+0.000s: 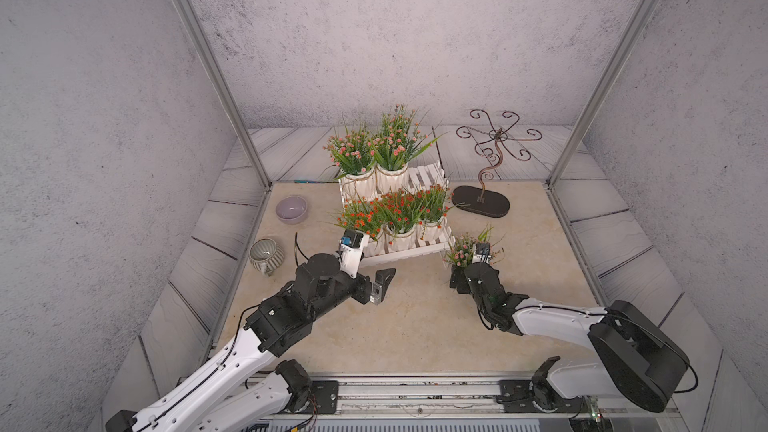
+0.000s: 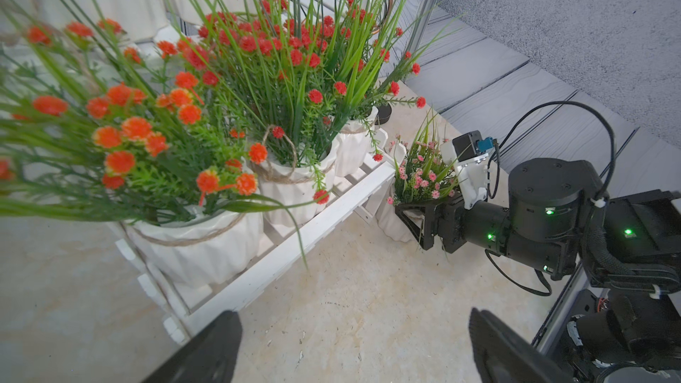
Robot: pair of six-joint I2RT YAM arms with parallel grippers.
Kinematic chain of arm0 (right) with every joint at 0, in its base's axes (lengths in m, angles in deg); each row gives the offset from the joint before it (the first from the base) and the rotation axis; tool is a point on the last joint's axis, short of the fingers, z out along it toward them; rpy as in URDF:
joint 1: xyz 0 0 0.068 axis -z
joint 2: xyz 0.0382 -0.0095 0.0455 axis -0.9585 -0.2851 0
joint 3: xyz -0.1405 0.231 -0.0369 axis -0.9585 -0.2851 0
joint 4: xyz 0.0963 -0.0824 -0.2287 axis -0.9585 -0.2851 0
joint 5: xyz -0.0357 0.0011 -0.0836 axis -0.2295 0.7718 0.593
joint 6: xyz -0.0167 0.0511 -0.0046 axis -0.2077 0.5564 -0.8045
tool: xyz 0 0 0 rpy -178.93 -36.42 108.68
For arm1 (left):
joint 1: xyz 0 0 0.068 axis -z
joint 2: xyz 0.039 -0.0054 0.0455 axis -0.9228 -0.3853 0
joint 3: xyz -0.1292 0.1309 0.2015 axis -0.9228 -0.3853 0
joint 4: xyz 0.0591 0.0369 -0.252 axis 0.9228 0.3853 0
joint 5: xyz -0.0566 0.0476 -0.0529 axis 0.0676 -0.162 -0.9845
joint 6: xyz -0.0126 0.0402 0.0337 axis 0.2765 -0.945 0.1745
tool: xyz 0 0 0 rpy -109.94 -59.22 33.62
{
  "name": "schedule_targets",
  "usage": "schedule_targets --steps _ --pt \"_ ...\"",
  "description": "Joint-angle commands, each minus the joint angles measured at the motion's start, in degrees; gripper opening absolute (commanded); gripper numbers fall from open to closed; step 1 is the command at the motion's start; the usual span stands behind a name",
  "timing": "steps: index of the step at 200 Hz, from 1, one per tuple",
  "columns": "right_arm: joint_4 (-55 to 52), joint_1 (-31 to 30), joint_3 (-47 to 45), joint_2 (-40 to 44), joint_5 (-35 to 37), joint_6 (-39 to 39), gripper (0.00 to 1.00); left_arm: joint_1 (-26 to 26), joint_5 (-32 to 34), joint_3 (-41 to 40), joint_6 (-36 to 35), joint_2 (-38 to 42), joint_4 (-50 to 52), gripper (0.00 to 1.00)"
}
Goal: Place the baby's breath potted plants on the rack by color
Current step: Pick up the baby's breath potted plant from the center of the board, then place the baby's breath potted plant on the rack.
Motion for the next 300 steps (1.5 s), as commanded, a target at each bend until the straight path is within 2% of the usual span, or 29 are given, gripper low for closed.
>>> schedule_targets --steps 1,33,58,91,132,219,300 --pt "-2.10 0.29 0.13 2.18 3.63 0.74 0.84 0.16 0.80 1.22 -1.01 1.23 1.32 1.00" --pt "-9.60 0.29 2.26 8.18 3.33 -3.57 0.79 0.17 0.62 1.41 -1.10 1.17 1.56 1.00" --pt "-17.83 0.29 5.05 13.44 1.79 -8.90 0.78 0.18 0.62 1.72 -1.45 1.17 1.89 1.00" --pt "-25.64 0.29 6.29 21.94 -2.85 -12.54 0.78 0.23 0.46 1.99 -1.64 0.61 2.02 1.00" --pt "-39.12 0.38 14.08 27.58 -10.25 -14.53 0.78 0.17 -0.25 2.56 -1.63 -0.24 1.88 1.00" --pt "-51.89 0.38 32.95 26.01 -25.19 -18.22 0.81 0.25 -0.34 3.17 -1.63 -0.37 2.52 1.00" --pt "-48.84 0.46 47.67 16.58 -34.08 -21.28 0.82 0.25 -0.15 3.22 -1.81 -0.59 2.49 1.00"
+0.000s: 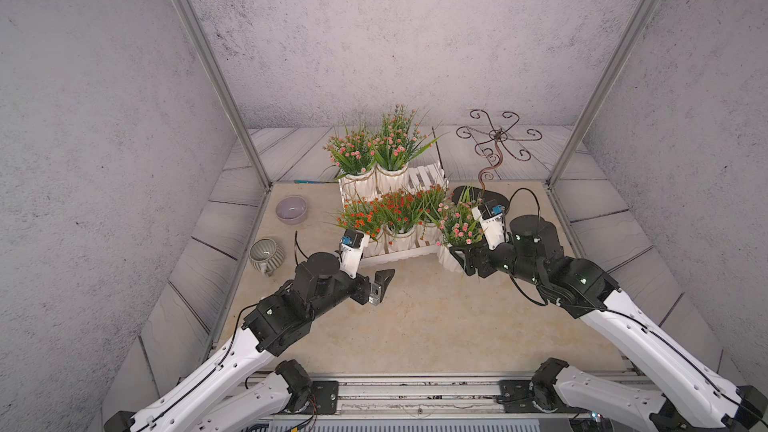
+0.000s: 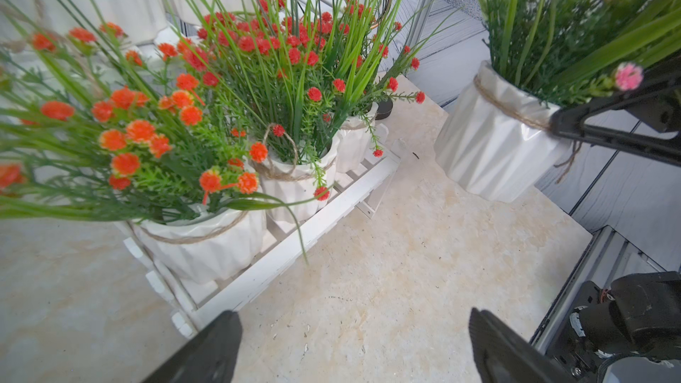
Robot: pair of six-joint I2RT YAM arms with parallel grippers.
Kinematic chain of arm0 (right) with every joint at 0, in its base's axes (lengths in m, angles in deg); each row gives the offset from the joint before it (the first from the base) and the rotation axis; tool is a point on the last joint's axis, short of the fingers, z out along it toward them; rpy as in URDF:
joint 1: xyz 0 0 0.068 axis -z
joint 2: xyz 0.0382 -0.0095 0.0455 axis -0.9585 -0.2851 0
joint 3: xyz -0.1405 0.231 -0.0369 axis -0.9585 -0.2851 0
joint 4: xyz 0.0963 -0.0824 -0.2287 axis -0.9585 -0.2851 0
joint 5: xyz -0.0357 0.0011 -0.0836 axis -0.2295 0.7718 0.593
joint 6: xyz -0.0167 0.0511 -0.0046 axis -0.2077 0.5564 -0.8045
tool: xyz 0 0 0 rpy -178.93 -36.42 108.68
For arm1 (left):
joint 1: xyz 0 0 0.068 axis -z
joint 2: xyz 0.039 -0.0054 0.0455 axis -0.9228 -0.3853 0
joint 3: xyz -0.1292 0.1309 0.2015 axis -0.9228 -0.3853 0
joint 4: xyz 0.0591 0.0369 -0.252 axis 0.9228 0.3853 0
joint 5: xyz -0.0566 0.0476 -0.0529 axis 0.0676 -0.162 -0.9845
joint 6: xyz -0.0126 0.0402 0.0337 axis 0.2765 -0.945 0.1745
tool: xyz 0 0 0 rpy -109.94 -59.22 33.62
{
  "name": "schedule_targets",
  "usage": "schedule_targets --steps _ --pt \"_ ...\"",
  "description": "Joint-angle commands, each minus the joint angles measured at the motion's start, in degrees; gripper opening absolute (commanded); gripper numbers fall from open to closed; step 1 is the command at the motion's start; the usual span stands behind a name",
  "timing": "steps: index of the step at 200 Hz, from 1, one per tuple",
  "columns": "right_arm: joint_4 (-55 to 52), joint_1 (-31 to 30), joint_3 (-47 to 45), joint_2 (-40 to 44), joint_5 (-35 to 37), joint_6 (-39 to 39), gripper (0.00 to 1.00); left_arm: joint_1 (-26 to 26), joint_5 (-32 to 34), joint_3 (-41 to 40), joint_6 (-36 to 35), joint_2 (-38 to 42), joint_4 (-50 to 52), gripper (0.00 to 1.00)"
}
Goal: Place the baby's breath potted plants on the rack by color
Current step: Place the baby's breath potted plant on the rack.
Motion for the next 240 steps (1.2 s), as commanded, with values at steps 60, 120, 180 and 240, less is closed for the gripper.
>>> schedule_targets --steps 60,120,180,240 --pt "3.77 1.64 22.54 -13.76 -3.27 -4.94 0.81 0.21 0.42 1.93 -1.26 0.37 1.18 1.00" --pt "7.02 4.72 32.61 -23.60 -3.54 -6.39 0.81 0.12 0.69 1.78 -1.79 0.90 1.50 1.00" --pt "11.71 8.40 35.75 -29.70 -2.55 -7.32 0.81 0.12 0.69 2.38 -2.22 0.81 1.87 1.00" --pt "18.00 9.87 38.74 -36.76 -3.14 -8.63 0.81 0.12 1.13 3.43 -2.49 1.25 3.31 1.00"
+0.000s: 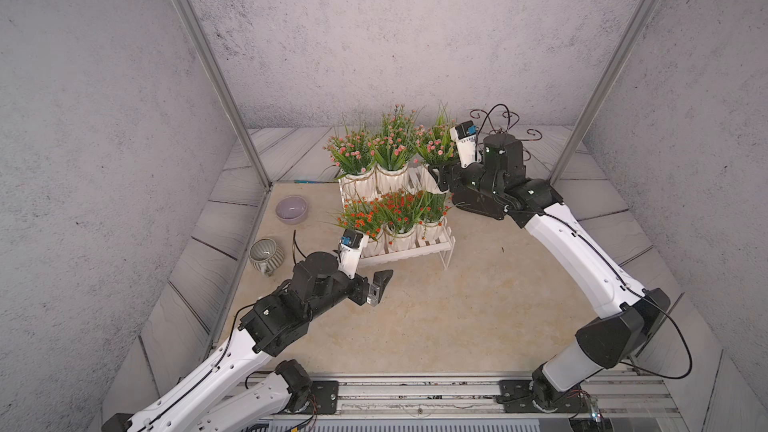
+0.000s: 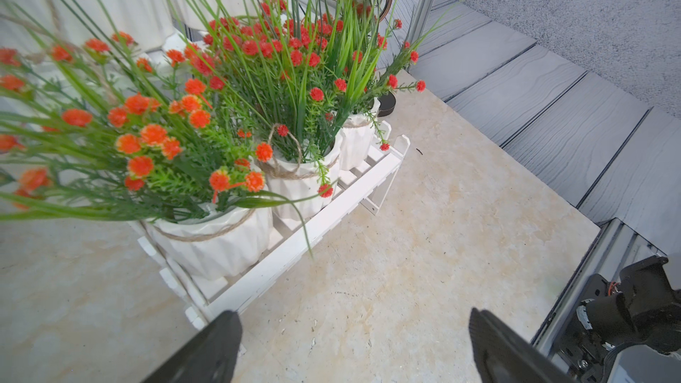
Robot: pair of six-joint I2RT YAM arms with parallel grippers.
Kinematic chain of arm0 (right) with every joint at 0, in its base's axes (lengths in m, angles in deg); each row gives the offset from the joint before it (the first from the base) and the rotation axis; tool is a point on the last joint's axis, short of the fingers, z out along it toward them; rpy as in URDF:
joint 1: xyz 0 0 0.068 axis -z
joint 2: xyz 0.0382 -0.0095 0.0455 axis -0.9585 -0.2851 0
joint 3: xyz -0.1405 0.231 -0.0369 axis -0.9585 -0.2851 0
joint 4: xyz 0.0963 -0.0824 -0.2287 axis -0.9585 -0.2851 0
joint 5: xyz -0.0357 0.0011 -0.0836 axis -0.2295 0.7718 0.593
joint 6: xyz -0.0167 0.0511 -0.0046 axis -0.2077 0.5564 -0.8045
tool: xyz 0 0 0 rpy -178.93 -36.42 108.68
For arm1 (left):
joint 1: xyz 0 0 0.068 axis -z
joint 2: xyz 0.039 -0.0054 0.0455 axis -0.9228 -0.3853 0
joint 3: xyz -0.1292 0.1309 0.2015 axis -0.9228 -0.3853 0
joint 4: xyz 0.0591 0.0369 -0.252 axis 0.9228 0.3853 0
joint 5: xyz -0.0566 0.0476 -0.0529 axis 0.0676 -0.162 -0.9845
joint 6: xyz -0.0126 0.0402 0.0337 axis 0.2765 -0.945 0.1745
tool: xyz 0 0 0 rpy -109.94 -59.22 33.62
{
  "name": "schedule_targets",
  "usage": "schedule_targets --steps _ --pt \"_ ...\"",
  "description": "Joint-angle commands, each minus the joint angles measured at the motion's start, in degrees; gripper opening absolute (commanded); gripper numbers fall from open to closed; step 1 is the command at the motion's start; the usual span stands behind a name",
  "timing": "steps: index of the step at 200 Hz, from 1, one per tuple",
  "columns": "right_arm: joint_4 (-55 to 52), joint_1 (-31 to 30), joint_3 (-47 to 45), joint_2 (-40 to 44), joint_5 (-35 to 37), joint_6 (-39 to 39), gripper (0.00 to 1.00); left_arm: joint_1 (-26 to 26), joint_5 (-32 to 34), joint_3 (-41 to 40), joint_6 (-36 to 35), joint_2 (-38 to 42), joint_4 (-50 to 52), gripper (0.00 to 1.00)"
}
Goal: Place the baby's breath potted plants on the rack by color
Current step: Place the baby's breath potted plant on the rack.
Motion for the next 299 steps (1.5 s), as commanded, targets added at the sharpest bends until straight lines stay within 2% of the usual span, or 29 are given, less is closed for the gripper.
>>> schedule_targets --steps 1,65,182,299 --pt "8.04 0.37 4.18 -3.06 -0.07 -1.10 0.81 0.12 0.67 1.91 -0.96 0.75 0.74 1.00" --pt "9.79 0.49 9.37 -10.16 -0.70 -2.44 0.81 0.12 1.20 2.46 -1.31 1.14 1.79 1.00" --pt "9.42 1.70 13.91 -15.53 -2.31 -4.21 0.82 0.12 0.93 1.48 -0.88 1.63 1.54 1.00" --pt "12.10 1.70 2.98 -8.96 -3.82 -3.06 0.82 0.12 0.43 0.59 -0.44 1.80 0.91 1.00"
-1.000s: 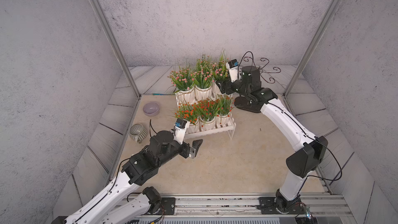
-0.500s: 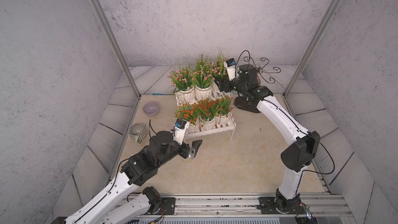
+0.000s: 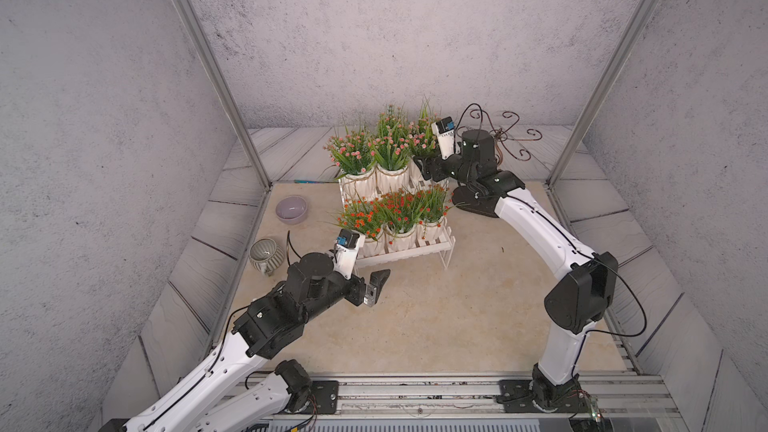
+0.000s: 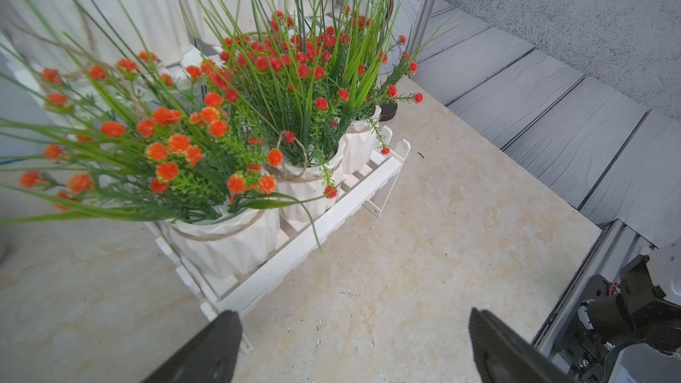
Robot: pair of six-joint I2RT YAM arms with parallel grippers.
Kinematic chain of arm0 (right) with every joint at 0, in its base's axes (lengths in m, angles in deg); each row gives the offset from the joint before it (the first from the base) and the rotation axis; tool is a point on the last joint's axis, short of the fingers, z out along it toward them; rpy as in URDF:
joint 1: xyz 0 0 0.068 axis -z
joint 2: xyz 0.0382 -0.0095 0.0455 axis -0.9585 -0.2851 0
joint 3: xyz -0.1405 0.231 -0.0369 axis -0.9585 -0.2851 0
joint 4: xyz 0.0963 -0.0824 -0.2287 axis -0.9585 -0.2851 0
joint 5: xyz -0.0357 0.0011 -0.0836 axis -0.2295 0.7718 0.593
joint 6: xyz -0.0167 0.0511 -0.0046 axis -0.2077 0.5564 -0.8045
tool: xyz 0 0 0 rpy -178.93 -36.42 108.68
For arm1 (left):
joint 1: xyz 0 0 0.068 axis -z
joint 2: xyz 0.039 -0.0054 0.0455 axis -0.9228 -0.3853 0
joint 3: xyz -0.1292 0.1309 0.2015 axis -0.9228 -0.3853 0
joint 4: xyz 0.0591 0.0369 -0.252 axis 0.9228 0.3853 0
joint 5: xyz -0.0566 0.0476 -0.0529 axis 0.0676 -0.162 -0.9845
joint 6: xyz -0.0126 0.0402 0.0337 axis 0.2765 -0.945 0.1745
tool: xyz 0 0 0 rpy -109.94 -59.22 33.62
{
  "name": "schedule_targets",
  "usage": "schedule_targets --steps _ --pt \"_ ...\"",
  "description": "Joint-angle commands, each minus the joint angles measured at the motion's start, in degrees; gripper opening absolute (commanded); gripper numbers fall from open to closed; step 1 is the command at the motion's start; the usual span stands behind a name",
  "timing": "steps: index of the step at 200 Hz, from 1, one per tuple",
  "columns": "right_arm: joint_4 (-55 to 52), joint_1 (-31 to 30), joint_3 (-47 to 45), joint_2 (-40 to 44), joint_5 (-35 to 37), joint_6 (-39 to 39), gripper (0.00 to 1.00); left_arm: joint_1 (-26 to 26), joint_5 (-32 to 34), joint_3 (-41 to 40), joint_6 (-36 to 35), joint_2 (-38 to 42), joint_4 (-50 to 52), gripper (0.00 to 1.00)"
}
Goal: Place the baby's breath potted plants on the rack by color
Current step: Place the baby's breath potted plant on the rack.
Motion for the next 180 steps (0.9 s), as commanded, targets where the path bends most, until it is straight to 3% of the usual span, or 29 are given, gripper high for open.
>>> schedule_targets --steps 1,180 --pt "0.70 0.25 -1.75 3.97 -0.98 0.37 0.82 0.12 -0.22 -0.39 0.20 0.58 -0.80 1.00" --pt "-2.11 0.28 -2.03 7.84 -0.91 -0.14 0.82 0.12 -0.97 -0.33 0.55 -0.56 -1.76 1.00"
